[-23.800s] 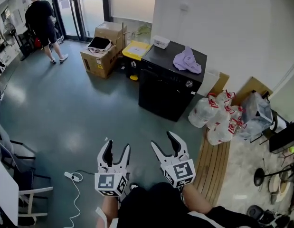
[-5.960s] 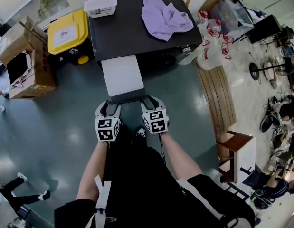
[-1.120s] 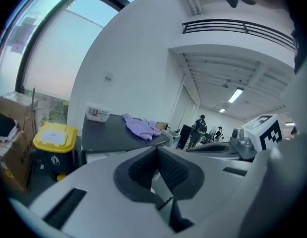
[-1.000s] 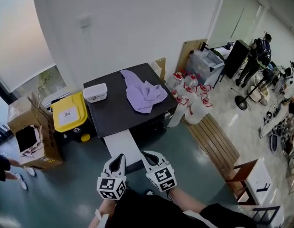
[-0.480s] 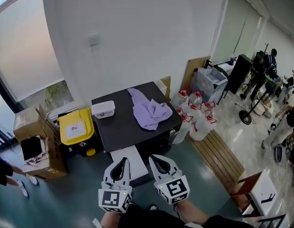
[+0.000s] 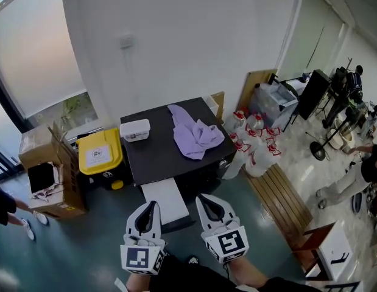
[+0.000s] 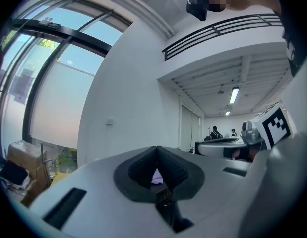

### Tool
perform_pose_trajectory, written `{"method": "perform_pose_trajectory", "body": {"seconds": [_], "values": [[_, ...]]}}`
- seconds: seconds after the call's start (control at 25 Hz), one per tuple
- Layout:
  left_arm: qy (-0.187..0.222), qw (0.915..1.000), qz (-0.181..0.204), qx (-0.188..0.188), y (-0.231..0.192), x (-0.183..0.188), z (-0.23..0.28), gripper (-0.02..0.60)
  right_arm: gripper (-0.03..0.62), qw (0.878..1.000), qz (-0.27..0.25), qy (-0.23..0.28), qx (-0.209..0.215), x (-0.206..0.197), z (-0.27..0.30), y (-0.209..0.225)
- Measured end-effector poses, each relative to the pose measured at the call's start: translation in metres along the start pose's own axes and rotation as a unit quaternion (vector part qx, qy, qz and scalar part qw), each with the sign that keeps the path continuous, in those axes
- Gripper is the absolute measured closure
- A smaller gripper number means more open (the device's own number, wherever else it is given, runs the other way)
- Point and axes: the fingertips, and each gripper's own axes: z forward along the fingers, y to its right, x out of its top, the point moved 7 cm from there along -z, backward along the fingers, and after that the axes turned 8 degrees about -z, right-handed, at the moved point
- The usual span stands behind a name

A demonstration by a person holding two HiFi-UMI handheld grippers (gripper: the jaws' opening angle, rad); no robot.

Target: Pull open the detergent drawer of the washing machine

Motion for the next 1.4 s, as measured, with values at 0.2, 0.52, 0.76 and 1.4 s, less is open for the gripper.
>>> {"method": "perform_pose_trajectory", "body": {"seconds": [0.2, 0.52, 0.76, 1.4], "values": [[-0.001, 1.0, 0.002, 0.006, 0.003, 0.001, -0.001, 0.56, 0.585, 1.0, -0.001, 0.006, 0.001, 0.0, 0.0, 0.004], [0.003, 1.0, 0.005, 0.005, 0.008, 0.004, 0.003, 0.56, 0.585, 1.0, -0.005, 0.004, -0.006, -0.002, -0.004, 0.013], [0.005, 1.0, 0.004, 0.003, 0.013, 0.005, 0.006, 0.56, 0.585, 1.0, -0.01, 0.006, -0.002, -0.002, -0.005, 0.017], [0.007, 0.9999, 0.007, 0.009, 0.017, 0.004, 0.01, 0.56, 0.585, 1.0, 0.0, 0.013, 0.004, -0.007, -0.003, 0.024]]}}
